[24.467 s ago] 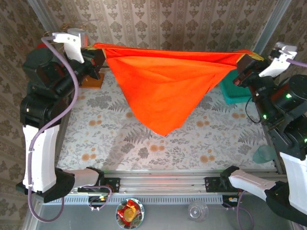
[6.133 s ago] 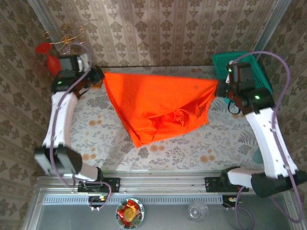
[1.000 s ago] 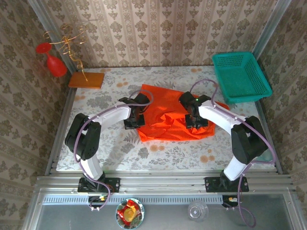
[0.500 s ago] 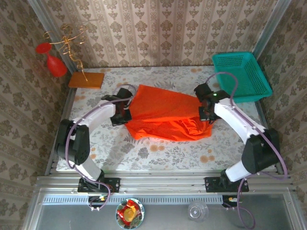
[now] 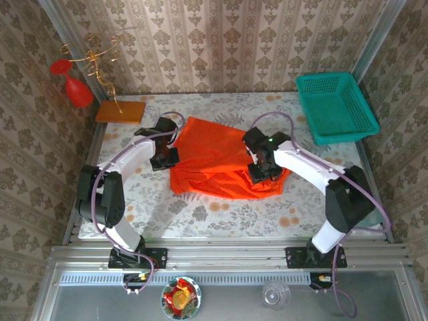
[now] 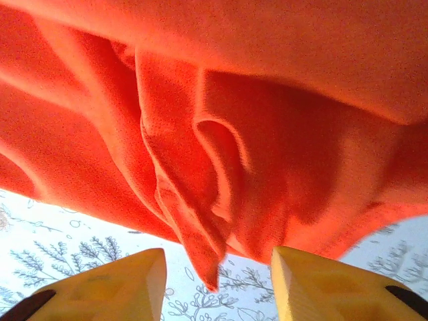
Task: Fold the inside-out t-shirt
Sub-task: Flatten out the T-shirt at the center of the table.
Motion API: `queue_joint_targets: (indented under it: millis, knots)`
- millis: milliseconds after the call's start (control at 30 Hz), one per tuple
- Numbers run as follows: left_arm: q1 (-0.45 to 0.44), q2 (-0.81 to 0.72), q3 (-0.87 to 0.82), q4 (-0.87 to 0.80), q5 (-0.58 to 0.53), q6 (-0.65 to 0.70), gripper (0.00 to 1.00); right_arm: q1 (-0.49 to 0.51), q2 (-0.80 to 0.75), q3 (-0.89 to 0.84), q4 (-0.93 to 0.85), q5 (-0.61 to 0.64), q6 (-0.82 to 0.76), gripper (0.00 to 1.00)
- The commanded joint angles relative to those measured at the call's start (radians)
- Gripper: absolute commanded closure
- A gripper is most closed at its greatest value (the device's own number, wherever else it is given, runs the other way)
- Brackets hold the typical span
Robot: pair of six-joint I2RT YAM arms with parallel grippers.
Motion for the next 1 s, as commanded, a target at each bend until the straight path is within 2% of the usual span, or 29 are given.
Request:
queue_joint_targets:
  millis: [0, 267, 400, 433, 567, 700, 867, 967]
  knots:
    - [0.008, 0.001, 0.028, -0.019, 0.009, 0.026, 1.0, 0.003, 0.037, -0.019, 0.009, 0.011, 0.017, 0.55]
    - [0.032, -0.01, 0.018, -0.017, 0.009, 0.034, 1.0, 0.003, 0.042, -0.038, 0.0, -0.07, 0.055, 0.67]
    - [0.042, -0.019, 0.022, -0.017, 0.007, 0.037, 1.0, 0.002, 0.008, -0.031, -0.035, -0.012, 0.079, 0.96]
    - [0.045, -0.025, 0.025, -0.022, 0.001, 0.037, 1.0, 0.0, -0.011, -0.016, -0.056, 0.012, 0.084, 0.99]
    - [0.092, -0.085, 0.024, -0.021, -0.024, 0.049, 1.0, -0.036, -0.125, 0.104, -0.182, 0.113, 0.084, 1.0]
    - [0.205, -0.161, 0.035, -0.007, 0.001, 0.083, 1.0, -0.113, -0.229, 0.249, -0.311, 0.188, 0.034, 1.0]
    - [0.352, -0.235, 0.107, 0.001, 0.098, 0.127, 1.0, -0.248, -0.332, 0.427, -0.426, 0.263, -0.028, 1.0]
    - [0.405, -0.28, 0.167, 0.016, 0.198, 0.15, 1.0, -0.276, -0.36, 0.541, -0.468, 0.28, -0.05, 1.0]
